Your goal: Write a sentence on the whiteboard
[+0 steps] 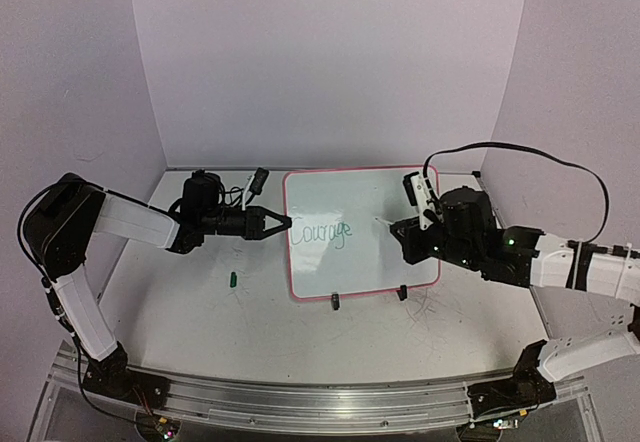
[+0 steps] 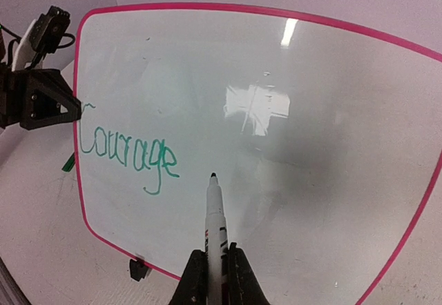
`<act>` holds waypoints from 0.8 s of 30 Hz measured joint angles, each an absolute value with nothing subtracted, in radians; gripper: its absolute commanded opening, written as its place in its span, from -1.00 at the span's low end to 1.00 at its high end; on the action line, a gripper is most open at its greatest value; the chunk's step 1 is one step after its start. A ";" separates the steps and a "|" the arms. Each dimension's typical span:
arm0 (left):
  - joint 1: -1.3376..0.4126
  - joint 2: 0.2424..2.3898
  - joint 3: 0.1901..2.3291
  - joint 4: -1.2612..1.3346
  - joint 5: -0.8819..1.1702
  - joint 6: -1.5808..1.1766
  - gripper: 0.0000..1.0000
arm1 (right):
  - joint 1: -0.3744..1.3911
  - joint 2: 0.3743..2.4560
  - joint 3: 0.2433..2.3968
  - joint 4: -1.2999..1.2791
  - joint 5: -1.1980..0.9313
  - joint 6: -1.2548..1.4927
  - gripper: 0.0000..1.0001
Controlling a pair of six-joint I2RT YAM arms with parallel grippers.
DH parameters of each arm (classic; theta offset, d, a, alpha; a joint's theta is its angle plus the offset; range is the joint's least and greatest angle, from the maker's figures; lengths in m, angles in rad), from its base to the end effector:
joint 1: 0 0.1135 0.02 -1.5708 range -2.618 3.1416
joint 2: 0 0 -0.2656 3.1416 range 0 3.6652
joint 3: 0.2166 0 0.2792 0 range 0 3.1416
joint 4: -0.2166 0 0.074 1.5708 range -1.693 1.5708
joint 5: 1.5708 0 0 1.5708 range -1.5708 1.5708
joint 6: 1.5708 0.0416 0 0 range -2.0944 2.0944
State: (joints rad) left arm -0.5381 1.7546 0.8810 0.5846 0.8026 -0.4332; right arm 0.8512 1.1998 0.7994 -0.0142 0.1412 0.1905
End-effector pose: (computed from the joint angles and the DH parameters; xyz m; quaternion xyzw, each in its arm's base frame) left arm 0.3181 -0.2247 0.1748 0.2719 0.7246 -0.5338 0.3406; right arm 0.2045 0.2245 0.2636 -0.2345 0.8027 0.2200 0.5022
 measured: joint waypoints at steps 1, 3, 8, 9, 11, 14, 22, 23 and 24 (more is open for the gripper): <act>-0.538 1.754 0.881 0.585 0.802 -0.433 -1.00 | 0.851 1.213 0.799 -0.008 0.126 0.187 -1.00; -0.539 1.752 0.879 0.585 0.799 -0.432 -1.00 | 0.852 1.239 0.799 0.001 0.109 0.184 -1.00; -0.542 1.749 0.875 0.585 0.791 -0.426 -1.00 | 0.851 1.281 0.804 0.013 0.104 0.184 -1.00; -0.542 1.749 0.875 0.585 0.790 -0.426 -1.00 | 0.851 1.289 0.809 0.017 0.104 0.184 -1.00; -0.542 1.749 0.875 0.585 0.790 -0.425 -1.00 | 0.851 1.310 0.823 0.032 0.103 0.184 -1.00; -0.542 1.749 0.876 0.585 0.790 -0.424 -1.00 | 0.851 1.337 0.835 0.058 0.103 0.184 -1.00; -0.542 1.749 0.875 0.585 0.789 -0.422 -1.00 | 0.843 1.358 0.857 0.070 0.119 0.184 -1.00; -0.542 1.749 0.876 0.585 0.790 -0.422 -1.00 | 0.842 1.360 0.860 0.074 0.120 0.184 -1.00; -0.542 1.749 0.875 0.585 0.790 -0.422 -1.00 | 0.841 1.361 0.860 0.077 0.122 0.184 -1.00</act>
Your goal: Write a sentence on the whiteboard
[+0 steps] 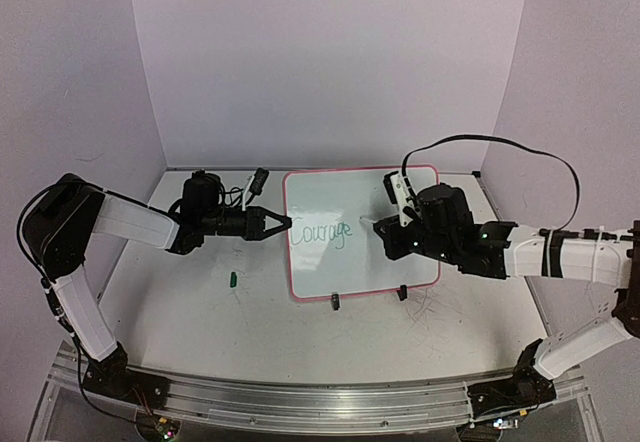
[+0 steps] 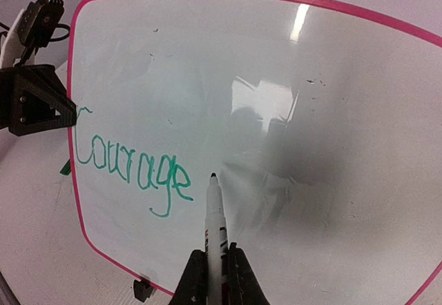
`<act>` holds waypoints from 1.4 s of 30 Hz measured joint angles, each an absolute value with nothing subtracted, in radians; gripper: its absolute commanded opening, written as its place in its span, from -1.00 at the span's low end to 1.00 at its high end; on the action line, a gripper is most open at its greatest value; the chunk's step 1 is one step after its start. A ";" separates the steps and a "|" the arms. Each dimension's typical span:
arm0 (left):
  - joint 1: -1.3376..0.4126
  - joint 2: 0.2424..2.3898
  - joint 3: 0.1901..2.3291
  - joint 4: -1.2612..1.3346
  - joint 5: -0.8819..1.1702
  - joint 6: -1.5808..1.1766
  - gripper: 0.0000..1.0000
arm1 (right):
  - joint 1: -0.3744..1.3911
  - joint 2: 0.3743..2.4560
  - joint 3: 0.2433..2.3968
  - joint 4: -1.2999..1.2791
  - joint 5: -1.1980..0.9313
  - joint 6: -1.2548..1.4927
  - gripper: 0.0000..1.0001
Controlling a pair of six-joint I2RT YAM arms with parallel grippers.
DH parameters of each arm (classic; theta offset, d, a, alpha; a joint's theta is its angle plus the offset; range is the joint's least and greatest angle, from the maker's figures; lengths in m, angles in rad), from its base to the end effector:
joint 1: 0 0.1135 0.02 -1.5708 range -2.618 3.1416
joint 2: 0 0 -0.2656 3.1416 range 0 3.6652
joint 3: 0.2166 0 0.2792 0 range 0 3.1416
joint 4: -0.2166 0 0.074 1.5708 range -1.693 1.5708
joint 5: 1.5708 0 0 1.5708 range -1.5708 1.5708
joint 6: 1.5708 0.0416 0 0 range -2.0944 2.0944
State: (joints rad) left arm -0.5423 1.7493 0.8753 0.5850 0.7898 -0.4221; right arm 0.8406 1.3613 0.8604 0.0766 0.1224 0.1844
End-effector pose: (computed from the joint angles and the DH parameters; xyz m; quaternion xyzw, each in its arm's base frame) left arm 0.3164 -0.2251 0.1748 0.2741 0.7247 -0.5291 0.3460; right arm 0.2291 0.2483 0.2475 -0.2388 0.8045 0.2207 0.4970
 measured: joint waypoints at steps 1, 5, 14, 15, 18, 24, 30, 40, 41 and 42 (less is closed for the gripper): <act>-0.542 1.749 0.875 0.585 0.789 -0.422 -1.00 | 0.840 1.362 0.860 0.078 0.126 0.184 -1.00; -0.542 1.749 0.875 0.585 0.789 -0.421 -1.00 | 0.836 1.364 0.860 0.083 0.134 0.184 -1.00; -0.543 1.749 0.876 0.585 0.789 -0.419 -1.00 | 0.835 1.383 0.864 0.086 0.134 0.184 -1.00; -0.543 1.749 0.876 0.585 0.789 -0.420 -1.00 | 0.835 1.384 0.864 0.088 0.135 0.184 -1.00; -0.543 1.749 0.875 0.585 0.789 -0.419 -1.00 | 0.835 1.387 0.864 0.091 0.137 0.184 -1.00; -0.543 1.749 0.876 0.585 0.789 -0.419 -1.00 | 0.831 1.402 0.878 0.100 0.138 0.184 -1.00; -0.543 1.749 0.875 0.585 0.789 -0.419 -1.00 | 0.830 1.408 0.882 0.107 0.139 0.184 -1.00; -0.543 1.749 0.876 0.585 0.789 -0.419 -1.00 | 0.829 1.411 0.882 0.109 0.139 0.188 -1.00; -0.543 1.749 0.875 0.585 0.789 -0.419 -1.00 | 0.829 1.413 0.882 0.109 0.138 0.188 -1.00; -0.543 1.749 0.876 0.585 0.788 -0.419 -1.00 | 0.829 1.414 0.882 0.109 0.138 0.188 -1.00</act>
